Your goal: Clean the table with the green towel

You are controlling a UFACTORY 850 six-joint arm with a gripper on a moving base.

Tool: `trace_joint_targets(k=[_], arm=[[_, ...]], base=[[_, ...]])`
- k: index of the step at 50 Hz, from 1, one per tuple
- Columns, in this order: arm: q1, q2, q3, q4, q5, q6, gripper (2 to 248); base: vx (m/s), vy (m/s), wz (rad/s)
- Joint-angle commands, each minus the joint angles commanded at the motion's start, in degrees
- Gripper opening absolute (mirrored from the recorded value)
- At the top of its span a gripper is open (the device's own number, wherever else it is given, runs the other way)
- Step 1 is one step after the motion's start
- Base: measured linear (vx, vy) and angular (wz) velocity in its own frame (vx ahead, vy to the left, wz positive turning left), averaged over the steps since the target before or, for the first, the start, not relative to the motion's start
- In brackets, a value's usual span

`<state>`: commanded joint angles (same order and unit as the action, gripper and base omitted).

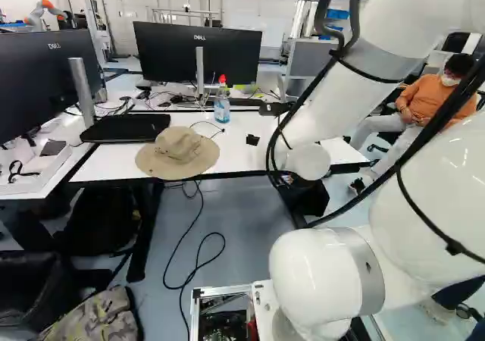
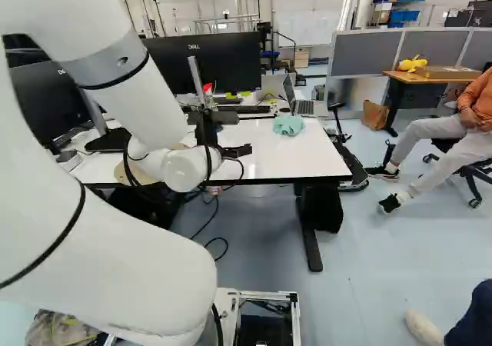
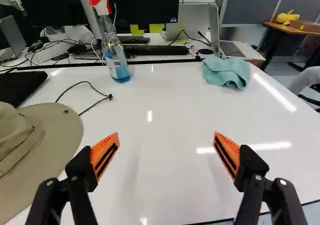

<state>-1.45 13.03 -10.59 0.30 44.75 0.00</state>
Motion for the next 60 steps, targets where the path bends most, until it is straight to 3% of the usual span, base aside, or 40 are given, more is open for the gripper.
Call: trace_joint_targets(k=[27,60], arm=[[1.3,2.6,4.9,-0.3,4.6,0.0,247],[1.4,3.0,5.6,-0.3,5.2,0.0,247]], base=[[0.0,0.0,0.0],[0.0,0.0,0.0]])
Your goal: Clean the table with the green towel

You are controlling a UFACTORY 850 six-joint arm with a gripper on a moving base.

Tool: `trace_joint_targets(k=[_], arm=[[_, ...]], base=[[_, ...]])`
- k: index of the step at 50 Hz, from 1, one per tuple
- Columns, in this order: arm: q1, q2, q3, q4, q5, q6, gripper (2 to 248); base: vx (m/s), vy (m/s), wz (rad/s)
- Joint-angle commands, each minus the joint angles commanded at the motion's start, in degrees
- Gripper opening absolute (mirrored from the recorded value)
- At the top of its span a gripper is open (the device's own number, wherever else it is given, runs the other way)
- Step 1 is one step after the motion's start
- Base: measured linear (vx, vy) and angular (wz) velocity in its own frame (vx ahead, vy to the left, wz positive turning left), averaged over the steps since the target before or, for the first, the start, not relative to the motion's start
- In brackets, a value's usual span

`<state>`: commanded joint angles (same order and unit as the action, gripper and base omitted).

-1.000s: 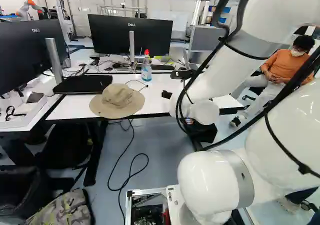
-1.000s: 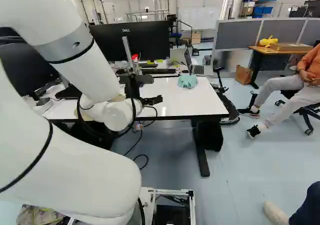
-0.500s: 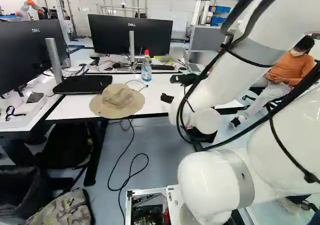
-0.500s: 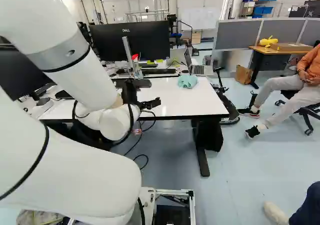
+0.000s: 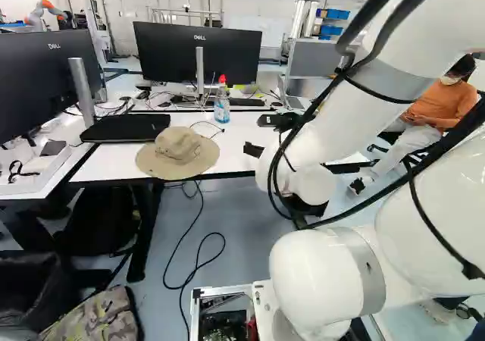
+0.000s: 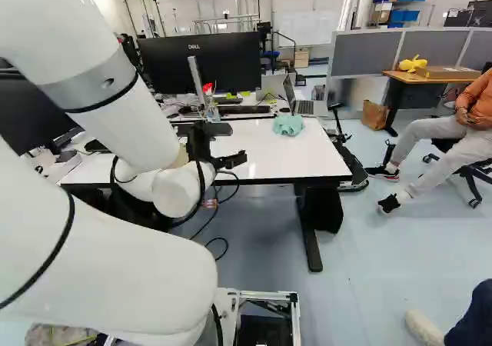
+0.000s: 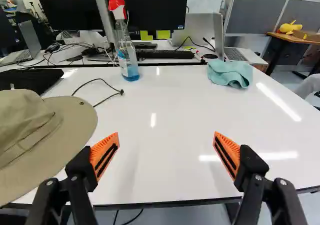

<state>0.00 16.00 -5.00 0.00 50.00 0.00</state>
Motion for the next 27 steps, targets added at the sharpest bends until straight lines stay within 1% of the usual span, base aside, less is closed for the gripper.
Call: trace_joint_targets(k=[27], arm=[[0.0,0.0,0.0,0.0,0.0,0.0,247]], base=[[0.0,0.0,0.0]])
